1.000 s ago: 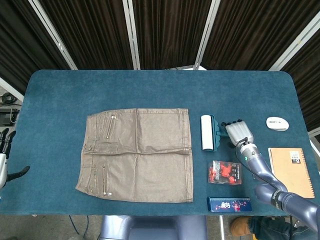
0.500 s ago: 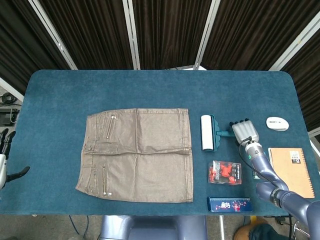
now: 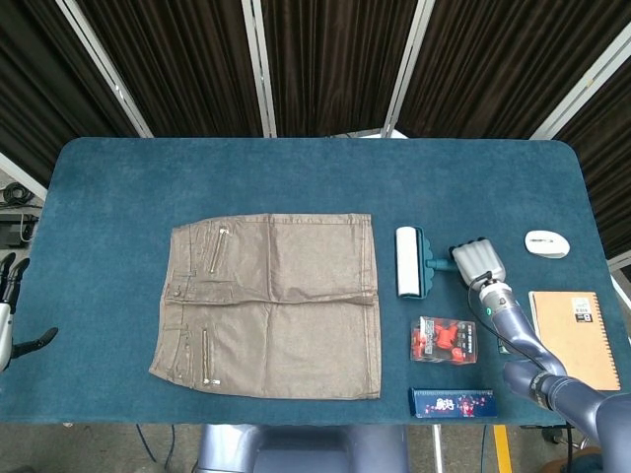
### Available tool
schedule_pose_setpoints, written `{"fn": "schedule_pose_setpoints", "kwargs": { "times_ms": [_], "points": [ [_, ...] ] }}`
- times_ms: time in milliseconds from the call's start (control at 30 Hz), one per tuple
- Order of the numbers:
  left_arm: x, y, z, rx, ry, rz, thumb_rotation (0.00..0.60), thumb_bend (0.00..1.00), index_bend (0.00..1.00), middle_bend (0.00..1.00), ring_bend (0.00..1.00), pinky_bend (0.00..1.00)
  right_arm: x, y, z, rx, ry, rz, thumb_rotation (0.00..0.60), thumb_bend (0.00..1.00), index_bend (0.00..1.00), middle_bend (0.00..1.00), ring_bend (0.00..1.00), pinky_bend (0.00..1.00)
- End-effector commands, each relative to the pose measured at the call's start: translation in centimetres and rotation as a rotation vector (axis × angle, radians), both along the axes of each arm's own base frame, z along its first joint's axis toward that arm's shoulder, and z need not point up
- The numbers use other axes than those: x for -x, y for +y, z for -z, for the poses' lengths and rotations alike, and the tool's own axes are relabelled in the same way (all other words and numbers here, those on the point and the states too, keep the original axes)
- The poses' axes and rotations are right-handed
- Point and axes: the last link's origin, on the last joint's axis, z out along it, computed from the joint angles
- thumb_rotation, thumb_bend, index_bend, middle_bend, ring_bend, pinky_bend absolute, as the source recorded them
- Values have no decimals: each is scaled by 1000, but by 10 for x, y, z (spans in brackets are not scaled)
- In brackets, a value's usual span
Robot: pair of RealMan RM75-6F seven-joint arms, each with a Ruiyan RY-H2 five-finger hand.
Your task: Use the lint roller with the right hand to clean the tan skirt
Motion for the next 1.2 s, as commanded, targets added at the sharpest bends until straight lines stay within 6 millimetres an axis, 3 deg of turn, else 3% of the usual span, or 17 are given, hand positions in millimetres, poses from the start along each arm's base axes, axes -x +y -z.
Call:
{"fn": "schedule_pose_setpoints", "kwargs": {
  "times_ms": [33, 200, 333, 533, 733, 833, 1200],
  "points": [
    [1, 1, 0, 1, -1, -4, 600, 0, 0, 0, 0, 0, -2, 0, 1, 11, -3, -35, 600, 542, 491, 514, 435, 355],
    [2, 2, 2, 7, -1, -12, 600, 0, 0, 0, 0, 0, -10, -1, -2, 15, -15, -93, 600, 656, 545, 528, 452, 380],
    [2, 3, 2, 10, -6, -15, 600, 0, 0, 0, 0, 0, -22, -2, -8, 15, -24, -155, 600, 691, 546, 531, 455, 392],
    [2, 5, 0, 10, -21, -19, 600, 0, 0, 0, 0, 0, -65, -12, -22, 14, -45, -300, 600, 730, 558, 543, 467, 408],
    [4, 9, -1, 20, -34, -31, 600, 0, 0, 0, 0, 0, -127, -21, -29, -43, -30, -443, 600, 761, 557, 543, 467, 408],
    [4, 10, -1, 24, -34, -30, 600, 0, 0, 0, 0, 0, -185, -15, -11, -138, 39, -611, 600, 772, 558, 543, 466, 407],
    [8, 10, 0, 30, -32, -42, 600, 0, 0, 0, 0, 0, -255, 23, 47, -338, 200, -858, 600, 791, 561, 547, 470, 413]
  ]
}}
